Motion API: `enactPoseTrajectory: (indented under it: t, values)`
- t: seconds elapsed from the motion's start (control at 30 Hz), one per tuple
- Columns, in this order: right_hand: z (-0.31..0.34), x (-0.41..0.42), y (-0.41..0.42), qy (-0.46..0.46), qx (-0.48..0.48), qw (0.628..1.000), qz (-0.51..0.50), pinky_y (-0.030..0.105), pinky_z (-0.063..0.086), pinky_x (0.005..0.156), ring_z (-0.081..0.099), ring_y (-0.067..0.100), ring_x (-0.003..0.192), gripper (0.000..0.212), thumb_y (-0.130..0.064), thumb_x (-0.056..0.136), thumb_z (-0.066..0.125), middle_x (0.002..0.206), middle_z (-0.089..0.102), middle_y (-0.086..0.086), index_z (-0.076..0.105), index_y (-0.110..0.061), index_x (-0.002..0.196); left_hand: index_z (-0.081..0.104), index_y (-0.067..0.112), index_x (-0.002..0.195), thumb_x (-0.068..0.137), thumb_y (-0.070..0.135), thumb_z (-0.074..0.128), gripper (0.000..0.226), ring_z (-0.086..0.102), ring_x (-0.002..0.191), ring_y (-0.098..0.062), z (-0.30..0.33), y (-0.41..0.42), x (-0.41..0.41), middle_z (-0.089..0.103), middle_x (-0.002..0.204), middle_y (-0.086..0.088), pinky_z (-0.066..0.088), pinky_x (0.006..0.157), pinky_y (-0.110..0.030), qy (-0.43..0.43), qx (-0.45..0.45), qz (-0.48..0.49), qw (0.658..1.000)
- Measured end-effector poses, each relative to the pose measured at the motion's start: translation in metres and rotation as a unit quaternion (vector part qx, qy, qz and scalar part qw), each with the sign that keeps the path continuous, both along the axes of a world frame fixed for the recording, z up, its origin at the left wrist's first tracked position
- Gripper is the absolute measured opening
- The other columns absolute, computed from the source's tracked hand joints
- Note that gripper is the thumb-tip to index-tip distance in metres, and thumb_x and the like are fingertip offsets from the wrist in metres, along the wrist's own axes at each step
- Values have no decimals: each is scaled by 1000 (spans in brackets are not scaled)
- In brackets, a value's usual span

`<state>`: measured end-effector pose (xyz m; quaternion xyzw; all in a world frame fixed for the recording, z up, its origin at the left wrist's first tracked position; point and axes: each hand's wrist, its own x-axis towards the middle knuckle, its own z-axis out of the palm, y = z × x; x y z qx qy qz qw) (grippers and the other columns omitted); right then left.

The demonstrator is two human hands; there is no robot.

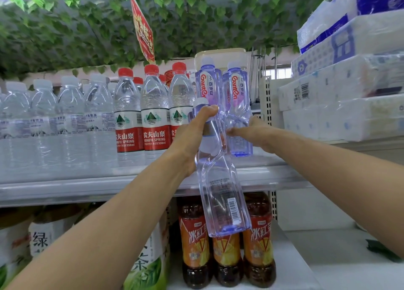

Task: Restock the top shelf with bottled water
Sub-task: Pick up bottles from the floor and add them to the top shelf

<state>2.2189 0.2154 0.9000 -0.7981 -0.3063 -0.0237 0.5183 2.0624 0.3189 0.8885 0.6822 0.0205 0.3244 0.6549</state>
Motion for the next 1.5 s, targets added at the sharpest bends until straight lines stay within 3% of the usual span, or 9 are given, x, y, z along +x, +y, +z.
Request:
enactPoseTrajectory:
  t: [0.17, 0.4, 0.53, 0.63, 0.83, 1.1, 1.3, 1.37, 1.5]
  values:
    - [0, -22, -9, -68, -22, 996, -49, 40, 40, 102, 50, 32, 125, 85, -47, 87, 69, 139, 49, 14, 28, -4, 148, 62, 27, 92, 81, 53, 67, 29, 61, 104, -26, -1, -1, -5, 62, 109, 1, 52, 93, -44, 20, -5, 0, 1000]
    - [-15, -132, -38, -227, 85, 970, 30, 18, 47, 81, 59, 9, 100, 53, -45, 94, 60, 116, 59, -3, 47, -13, 134, 62, 10, 115, 68, 58, 76, 68, 59, 91, -24, 12, -8, -25, 66, 102, -6, 47, 64, -32, -28, -45, 19, 998]
    - [-43, -169, -35, -246, -80, 964, 61, 38, 42, 103, 53, 17, 120, 90, -54, 80, 73, 140, 44, -4, 20, -21, 146, 60, 19, 117, 59, 62, 81, 76, 59, 102, -25, 31, -14, -41, 62, 119, -5, 51, 92, -47, -82, -112, 53, 989]
    - [-54, -172, -31, -291, -51, 955, -7, 41, 51, 92, 59, 21, 109, 84, -46, 78, 77, 134, 50, 0, 25, -19, 137, 55, 16, 120, 63, 64, 80, 79, 60, 106, -31, 39, -15, -52, 62, 120, -10, 47, 98, -51, -88, -113, 41, 989]
    - [-59, -166, -31, -5, 170, 956, 239, 30, 51, 73, 67, 18, 75, 18, -22, 81, 75, 85, 68, 4, 62, -16, 92, 68, 14, 99, 86, 59, 63, 47, 72, 87, -29, 39, 2, -66, 74, 86, -7, 57, 86, -48, -59, -62, -53, 995]
    - [-75, -162, -26, 253, 198, 799, 509, 31, 55, 70, 66, 21, 75, 40, -34, 74, 66, 86, 66, 5, 65, -12, 107, 66, 9, 111, 86, 70, 50, 68, 72, 73, -27, 19, 9, -64, 73, 83, -13, 60, 65, -35, -58, -110, -113, 986]
    - [-62, -177, -22, -23, 89, 980, 176, 33, 54, 80, 69, 12, 92, 67, -51, 68, 83, 105, 68, -5, 50, -25, 120, 58, 12, 132, 63, 72, 73, 93, 66, 110, -39, 29, -2, -61, 61, 126, -26, 59, 77, -42, -88, -70, 31, 993]
    - [-55, -178, -18, -79, 120, 982, 122, 28, 52, 78, 69, 10, 88, 60, -44, 71, 84, 99, 69, -6, 49, -25, 117, 47, 8, 139, 59, 75, 71, 107, 61, 117, -38, 34, -9, -62, 57, 131, -26, 57, 72, -35, -102, -28, 51, 993]
    - [-36, -166, -26, -149, 177, 967, 102, 23, 57, 71, 72, 15, 78, 52, -39, 76, 81, 95, 70, 7, 53, -18, 114, 61, 17, 114, 92, 64, 45, 54, 70, 93, -23, 56, -17, -63, 71, 100, -7, 54, 90, -47, -127, 101, 17, 987]
